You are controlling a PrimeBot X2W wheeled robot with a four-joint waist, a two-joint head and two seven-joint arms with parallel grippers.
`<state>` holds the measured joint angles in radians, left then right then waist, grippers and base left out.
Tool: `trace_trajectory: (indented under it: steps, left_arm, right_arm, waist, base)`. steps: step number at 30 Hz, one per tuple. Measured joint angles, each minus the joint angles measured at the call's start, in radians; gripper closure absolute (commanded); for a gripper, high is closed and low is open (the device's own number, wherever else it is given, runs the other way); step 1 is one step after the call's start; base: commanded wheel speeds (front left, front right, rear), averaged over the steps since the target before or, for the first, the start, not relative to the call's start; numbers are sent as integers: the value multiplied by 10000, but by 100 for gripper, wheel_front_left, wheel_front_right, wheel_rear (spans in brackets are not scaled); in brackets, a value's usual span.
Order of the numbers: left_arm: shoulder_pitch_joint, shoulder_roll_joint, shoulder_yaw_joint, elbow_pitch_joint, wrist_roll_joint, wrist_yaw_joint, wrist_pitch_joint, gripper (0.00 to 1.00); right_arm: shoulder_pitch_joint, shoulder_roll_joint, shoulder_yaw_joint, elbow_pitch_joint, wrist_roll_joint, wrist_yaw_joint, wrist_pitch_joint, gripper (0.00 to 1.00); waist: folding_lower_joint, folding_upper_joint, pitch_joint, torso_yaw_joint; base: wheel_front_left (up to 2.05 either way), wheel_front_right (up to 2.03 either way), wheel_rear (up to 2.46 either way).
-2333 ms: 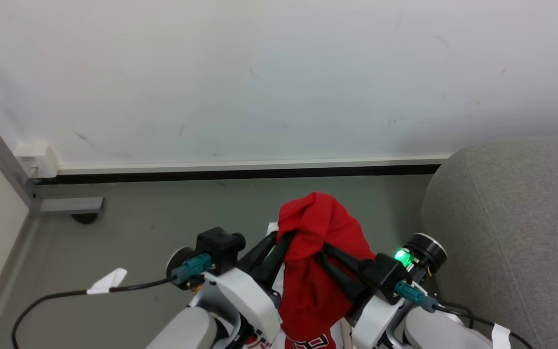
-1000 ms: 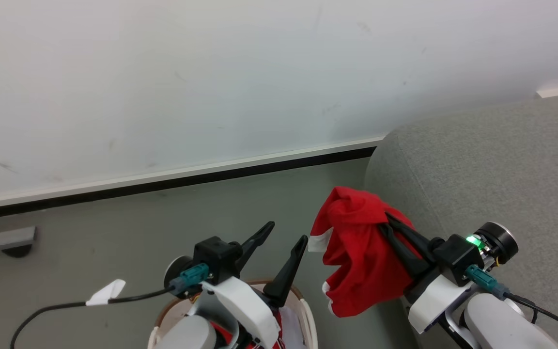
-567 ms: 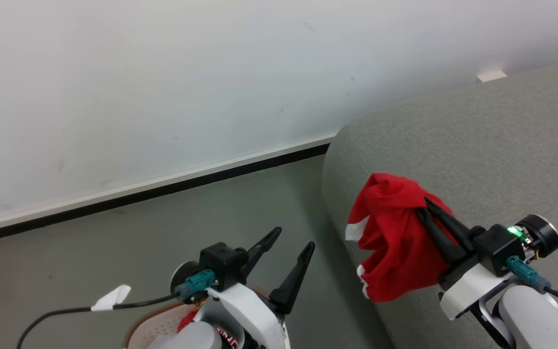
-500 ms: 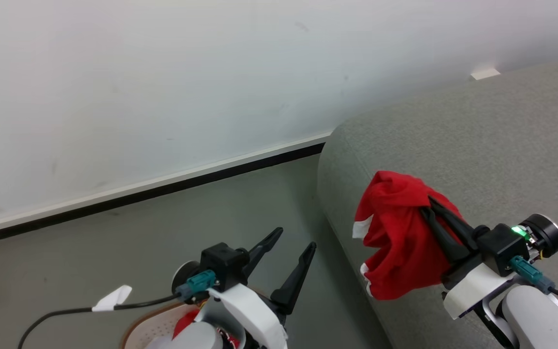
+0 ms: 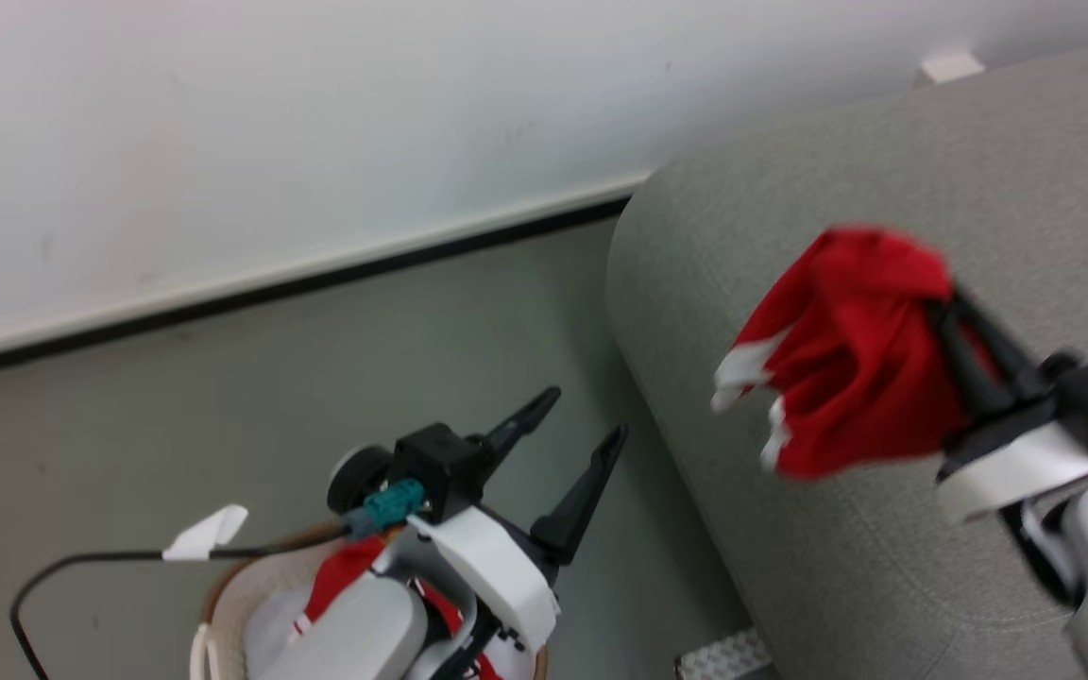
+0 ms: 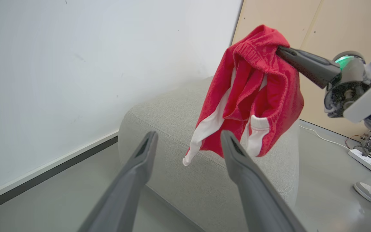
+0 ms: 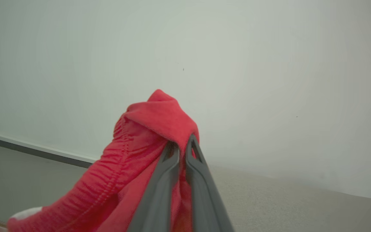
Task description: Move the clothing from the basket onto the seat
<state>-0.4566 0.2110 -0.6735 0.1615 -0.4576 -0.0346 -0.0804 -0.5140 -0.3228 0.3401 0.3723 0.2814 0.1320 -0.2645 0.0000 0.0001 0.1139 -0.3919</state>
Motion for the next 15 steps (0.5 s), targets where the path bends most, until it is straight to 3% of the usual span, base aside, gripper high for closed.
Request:
trace_trajectory:
  steps: [7, 15]
  left_arm:
    - [-1391, 493, 100, -849, 451, -136, 629, 0]
    - [-2964, 943, 407, -1822, 884, -238, 1151, 0]
  right_arm:
    - [-1814, -2, -2376, 128, -698, 0, -4, 100]
    - [-4373, -303, -4945, 1308, -1607, -2, -4, 100]
  waist:
    - [2, 0, 1763, 341]
    - [4, 0, 4137, 838]
  base:
    - [0, 0, 0]
    - [0, 0, 0]
